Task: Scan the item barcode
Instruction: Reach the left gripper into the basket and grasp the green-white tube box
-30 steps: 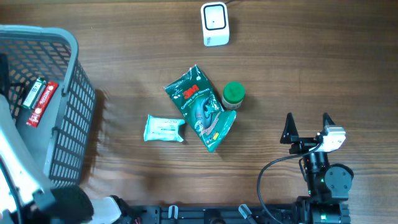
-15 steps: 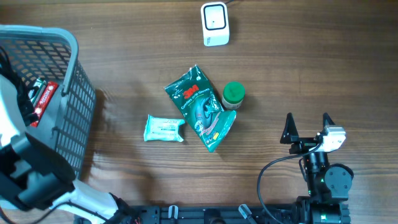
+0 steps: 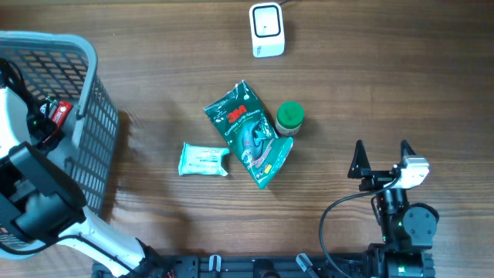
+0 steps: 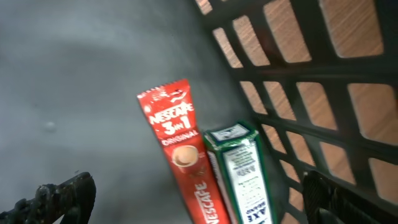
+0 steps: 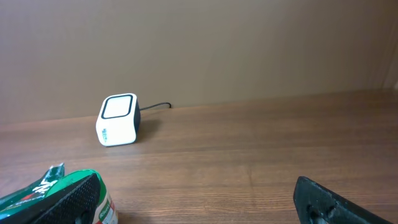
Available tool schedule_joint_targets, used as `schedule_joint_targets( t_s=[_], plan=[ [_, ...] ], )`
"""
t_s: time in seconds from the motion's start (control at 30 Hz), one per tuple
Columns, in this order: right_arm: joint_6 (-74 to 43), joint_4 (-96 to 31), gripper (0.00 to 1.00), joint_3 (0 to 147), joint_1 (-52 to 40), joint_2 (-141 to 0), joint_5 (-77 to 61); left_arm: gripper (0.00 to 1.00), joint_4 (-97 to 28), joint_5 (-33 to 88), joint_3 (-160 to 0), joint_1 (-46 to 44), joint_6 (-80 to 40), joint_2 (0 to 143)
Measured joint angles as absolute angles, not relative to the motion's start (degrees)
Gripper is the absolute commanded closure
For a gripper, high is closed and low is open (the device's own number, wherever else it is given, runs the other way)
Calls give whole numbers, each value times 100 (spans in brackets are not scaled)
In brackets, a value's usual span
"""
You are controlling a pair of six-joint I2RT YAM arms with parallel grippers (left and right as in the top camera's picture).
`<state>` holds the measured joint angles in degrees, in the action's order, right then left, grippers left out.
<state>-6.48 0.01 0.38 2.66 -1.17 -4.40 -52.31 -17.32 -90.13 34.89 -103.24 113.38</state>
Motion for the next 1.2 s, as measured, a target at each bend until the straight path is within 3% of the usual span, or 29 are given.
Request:
schedule_joint_targets(
  t_s=[0.1, 0.2, 0.37, 0.47, 0.53, 0.6, 0.7, 0.77, 0.9, 1.2],
  plan=[
    [-648, 1, 0, 38, 266, -117, -440, 1, -5009, -1695, -9015, 3489, -10407, 11393],
    [-648, 1, 0, 38, 266, -117, -440, 29, -4884, -1522, -9015, 3489, -10464, 11644],
    [-648, 1, 0, 38, 266, -117, -440, 30, -4775, -1352, -9015, 3489, -10492, 11939],
    [-648, 1, 0, 38, 266, -117, -440, 53, -4797, -1299, -9017, 3489, -10481, 11944],
    [-648, 1, 0, 38, 266, -117, -440, 62, -4871, -1205, -9059, 3489, -10510, 11944],
    [-648, 1, 0, 38, 266, -117, -440, 66, -4954, -1096, -9094, 3489, -10536, 11942],
    [-648, 1, 0, 38, 266, -117, -440, 60, -5347, -836, -9174, 3489, -10532, 11917],
    [-648, 1, 0, 38, 266, -117, -440, 44, -5791, -683, -9190, 3489, -10532, 11872],
    [-648, 1, 0, 38, 266, -117, -440, 22, -6331, -513, -9196, 3507, -10527, 11821],
    [-648, 1, 0, 38, 266, -117, -440, 18, -6198, -349, -9080, 3682, -10532, 11675]
  ],
)
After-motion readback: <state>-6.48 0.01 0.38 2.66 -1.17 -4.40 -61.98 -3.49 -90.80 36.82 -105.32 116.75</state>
